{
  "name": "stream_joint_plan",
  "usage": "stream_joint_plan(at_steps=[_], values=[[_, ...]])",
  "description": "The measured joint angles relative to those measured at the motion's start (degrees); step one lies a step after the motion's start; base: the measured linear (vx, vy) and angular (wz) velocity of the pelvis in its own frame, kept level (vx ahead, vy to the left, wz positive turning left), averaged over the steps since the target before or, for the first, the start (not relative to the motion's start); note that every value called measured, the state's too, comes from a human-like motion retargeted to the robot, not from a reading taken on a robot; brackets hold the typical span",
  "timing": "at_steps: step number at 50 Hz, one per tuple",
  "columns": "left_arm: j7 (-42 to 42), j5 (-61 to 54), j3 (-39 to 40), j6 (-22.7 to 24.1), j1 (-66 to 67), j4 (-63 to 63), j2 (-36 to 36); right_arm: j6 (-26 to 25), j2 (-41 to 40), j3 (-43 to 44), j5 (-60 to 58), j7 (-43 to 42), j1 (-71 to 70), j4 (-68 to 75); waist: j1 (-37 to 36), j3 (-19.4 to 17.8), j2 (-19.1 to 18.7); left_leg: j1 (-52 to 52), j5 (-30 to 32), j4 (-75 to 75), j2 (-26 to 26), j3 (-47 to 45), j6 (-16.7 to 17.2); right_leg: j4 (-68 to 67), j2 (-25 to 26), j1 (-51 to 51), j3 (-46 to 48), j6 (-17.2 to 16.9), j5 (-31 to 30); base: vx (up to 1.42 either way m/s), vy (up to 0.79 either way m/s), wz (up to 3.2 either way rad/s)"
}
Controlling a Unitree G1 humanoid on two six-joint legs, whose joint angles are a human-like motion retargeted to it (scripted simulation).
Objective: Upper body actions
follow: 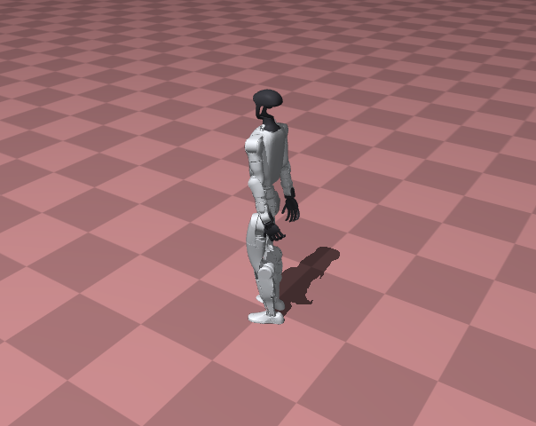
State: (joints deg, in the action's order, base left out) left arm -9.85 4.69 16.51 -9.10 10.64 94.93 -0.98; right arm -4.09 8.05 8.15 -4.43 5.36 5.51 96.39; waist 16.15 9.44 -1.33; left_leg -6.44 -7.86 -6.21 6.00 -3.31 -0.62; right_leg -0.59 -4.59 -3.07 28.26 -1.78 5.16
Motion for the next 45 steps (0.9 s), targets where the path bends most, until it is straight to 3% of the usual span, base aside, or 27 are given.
stream_joint_plan(at_steps=[4,11,18,25,29,36,40,45], values=[[0.0,-6.4,4.4,1.1,-0.7,-0.6,-0.5,-1.0,1.7,-3.6,-9.0,-0.9,-1.9,-1.4,-5.9,-1.8,-0.2,1.7,0.6,2.1,-1.0,-7.6,-1.3,0.0,2.4,0.1,-7.4,0.5,-0.3,-0.01,0.0,-1.33],[-2.3,1.9,1.3,1.2,-0.7,-2.7,-4.2,-1.4,1.5,-7.2,-21.6,-2.0,-2.9,-3.0,-9.6,-3.3,0.2,2.9,1.1,2.8,-1.1,-10.3,-2.1,0.1,3.7,0.9,-9.8,1.0,-0.7,0.01,-0.01,-0.32],[-1.4,0.8,1.1,1.5,-0.8,-2.0,-2.6,-1.7,-1.0,-9.0,-23.1,0.3,-2.8,-2.8,-9.2,-4.6,0.7,3.6,0.9,2.9,-0.6,-10.2,-2.2,1.0,5.2,2.2,-9.7,2.6,-0.2,0.0,0.0,0.04],[2.1,-2.5,2.2,2.2,-1.5,-0.7,-0.2,-1.2,-0.8,-6.9,-20.2,-2.0,-3.3,-2.1,-4.1,-5.9,0.8,4.0,0.6,2.0,-0.4,-5.3,-1.2,0.9,3.3,3.2,-4.7,1.6,0.2,-0.02,0.0,0.54],[-1.1,-3.6,1.7,0.8,-4.1,0.9,-2.9,-1.9,0.0,-6.5,-15.7,-1.7,-5.9,0.4,-10.6,-8.1,-0.1,4.0,1.9,2.8,-1.0,-11.9,-3.1,0.6,5.1,3.1,-11.1,1.9,-1.0,-0.07,0.0,-1.37],[3.9,-10.0,0.9,-2.3,-19.8,2.4,-9.4,-5.0,-0.8,-10.1,-18.8,-6.1,-15.3,0.3,-10.1,-7.7,0.0,4.7,2.0,2.9,-0.7,-9.4,-2.8,0.7,4.5,3.5,-8.5,1.9,-1.0,-0.04,0.0,0.3],[1.6,-8.0,3.6,-2.0,-32.4,-0.3,-10.7,-5.2,-3.3,-7.7,-22.5,-0.1,-25.0,-2.2,-10.8,-6.4,0.1,4.7,2.1,2.9,-0.8,-9.7,-2.8,0.7,4.7,3.3,-8.5,2.2,-1.3,-0.05,0.0,-0.03],[-0.9,-3.2,2.7,-0.3,-45.8,-4.2,-12.8,-3.9,-8.0,-2.0,-17.9,6.2,-37.8,-6.7,-10.1,-4.1,-0.5,4.9,2.0,3.1,-1.3,-10.6,-2.8,0.4,5.2,2.8,-9.2,2.4,-1.4,-0.02,0.0,-0.16]])
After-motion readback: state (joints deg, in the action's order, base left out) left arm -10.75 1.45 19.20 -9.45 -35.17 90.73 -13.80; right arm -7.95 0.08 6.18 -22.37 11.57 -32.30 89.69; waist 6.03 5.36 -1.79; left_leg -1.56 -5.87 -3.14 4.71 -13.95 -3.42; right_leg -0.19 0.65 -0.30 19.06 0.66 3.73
